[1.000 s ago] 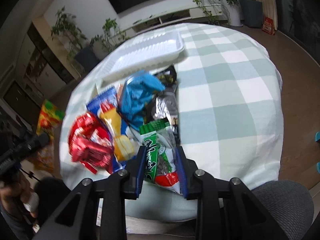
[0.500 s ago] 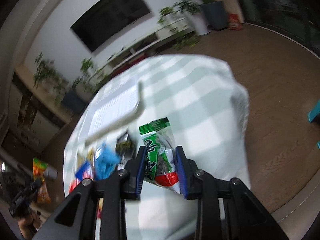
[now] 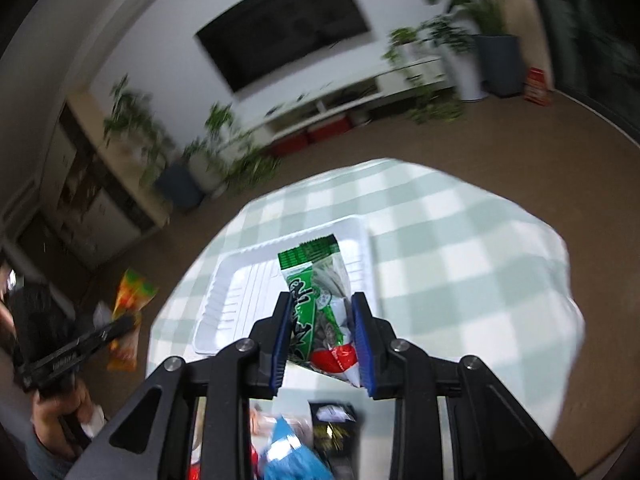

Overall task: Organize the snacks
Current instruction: 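Carry both packs over the white tray and open both grippers to drop them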

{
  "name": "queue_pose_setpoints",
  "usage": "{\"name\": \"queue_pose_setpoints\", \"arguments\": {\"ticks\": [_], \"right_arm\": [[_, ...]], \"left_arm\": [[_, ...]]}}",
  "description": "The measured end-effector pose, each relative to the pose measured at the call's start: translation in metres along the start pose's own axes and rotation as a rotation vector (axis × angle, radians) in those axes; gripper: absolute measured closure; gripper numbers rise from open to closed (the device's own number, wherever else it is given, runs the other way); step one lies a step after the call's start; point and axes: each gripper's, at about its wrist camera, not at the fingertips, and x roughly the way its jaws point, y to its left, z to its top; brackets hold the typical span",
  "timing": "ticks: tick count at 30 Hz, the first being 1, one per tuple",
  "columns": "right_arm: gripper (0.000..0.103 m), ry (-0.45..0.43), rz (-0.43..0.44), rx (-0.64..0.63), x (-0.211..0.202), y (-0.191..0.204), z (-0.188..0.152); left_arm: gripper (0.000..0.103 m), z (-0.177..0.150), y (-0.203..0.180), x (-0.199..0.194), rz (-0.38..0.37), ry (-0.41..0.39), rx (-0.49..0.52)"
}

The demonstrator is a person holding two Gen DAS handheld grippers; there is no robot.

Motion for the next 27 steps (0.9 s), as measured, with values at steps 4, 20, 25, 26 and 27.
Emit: {"name": "queue_pose_setpoints", "arguments": {"ticks": [4, 20, 25, 26, 27], "right_arm": [[0.071, 0.099, -0.040, -0.065, 0.058, 0.008, 0.007], [0.071, 0.275, -0.153, -0.131, 0.159, -0.013, 0.005], [0.068, 0.263, -0.164, -0.186, 0.159, -0.008, -0.002], [0.066, 0.265, -0.161, -0.190, 0.158, -0.007, -0.002], [0.062, 0.268, -0.155, -0.193, 0.159, -0.007, -0.001]], "left_arm": [[0.085, 0.012, 0.013, 0.053, 0.035, 0.062, -0.011], [0.084, -0.003, 0.043, 0.155, 0.127, 0.192, -0.006], [0.084, -0.005, 0.046, 0.162, 0.139, 0.199, -0.003], [0.083, -0.004, 0.047, 0.163, 0.142, 0.198, -0.004], [0.083, -0.003, 0.046, 0.163, 0.145, 0.197, -0.004]]}}
